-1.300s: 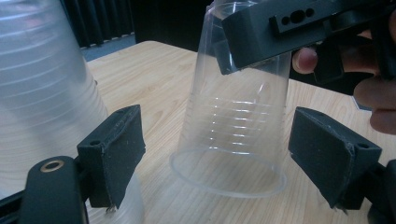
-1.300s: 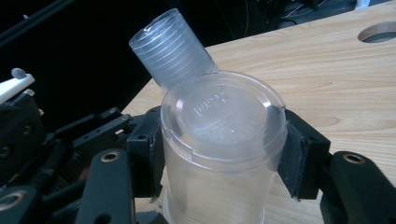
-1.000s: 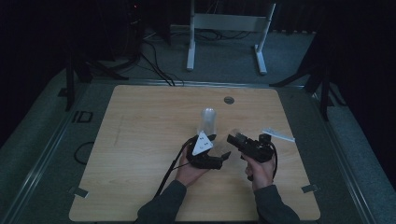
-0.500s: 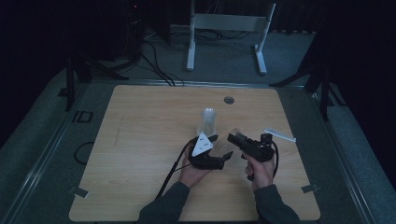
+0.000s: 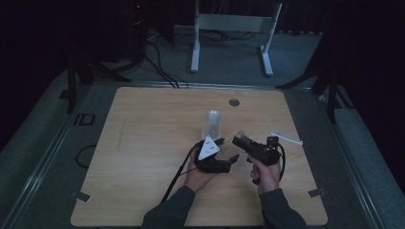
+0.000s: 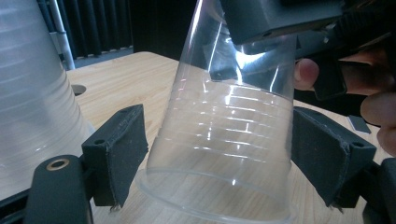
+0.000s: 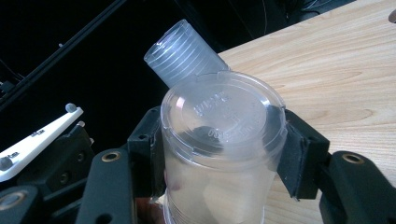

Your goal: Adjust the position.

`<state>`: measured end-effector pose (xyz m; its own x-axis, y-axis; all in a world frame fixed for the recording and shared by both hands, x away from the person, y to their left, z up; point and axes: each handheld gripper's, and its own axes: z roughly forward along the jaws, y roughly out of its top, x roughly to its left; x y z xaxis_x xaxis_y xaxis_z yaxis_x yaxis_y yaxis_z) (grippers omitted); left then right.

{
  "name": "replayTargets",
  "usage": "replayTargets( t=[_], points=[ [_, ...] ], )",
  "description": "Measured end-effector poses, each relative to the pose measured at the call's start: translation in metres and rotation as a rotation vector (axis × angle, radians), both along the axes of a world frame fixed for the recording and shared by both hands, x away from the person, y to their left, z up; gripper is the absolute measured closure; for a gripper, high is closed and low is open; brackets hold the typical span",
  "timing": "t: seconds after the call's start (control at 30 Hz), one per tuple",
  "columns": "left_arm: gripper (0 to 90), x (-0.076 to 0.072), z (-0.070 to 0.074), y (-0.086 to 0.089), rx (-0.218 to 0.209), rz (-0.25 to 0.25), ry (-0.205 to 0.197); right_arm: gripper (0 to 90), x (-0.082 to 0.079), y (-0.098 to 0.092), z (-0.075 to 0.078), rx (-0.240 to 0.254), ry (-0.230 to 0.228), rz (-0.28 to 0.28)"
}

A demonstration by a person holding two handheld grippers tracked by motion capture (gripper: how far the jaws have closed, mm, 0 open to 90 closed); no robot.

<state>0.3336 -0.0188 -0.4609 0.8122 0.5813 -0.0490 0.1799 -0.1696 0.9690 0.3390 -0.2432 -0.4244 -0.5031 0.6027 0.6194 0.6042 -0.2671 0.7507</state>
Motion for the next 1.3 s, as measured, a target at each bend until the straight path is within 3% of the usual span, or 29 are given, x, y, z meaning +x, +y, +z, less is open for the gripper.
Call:
replayTargets(
  t=[0.3, 0.57, 0.9, 1.3],
  points=[
    [25.1, 0.0, -0.0005, -0.0014, 0.011, -0.003, 0.003, 41.8, 0.0005, 0.0007, -0.0007, -0.001, 0.007, 0.009],
    [22.4, 0.0013, -0.0014, -0.0029, 0.012, -0.008, 0.015, 41.9, 0.0009, 0.0009, -0.0007, 0.005, 0.011, 0.016],
    [27.4, -0.001, -0.0001, -0.0042, 0.029, -0.01, 0.0, 41.6, 0.0013, 0.0001, -0.0001, 0.009, 0.011, 0.02],
    [28.8, -0.0024, 0.0014, -0.0038, 0.038, -0.016, -0.004, 31.8, 0.0023, -0.0018, 0.0012, -0.008, 0.009, 0.023]
  ],
)
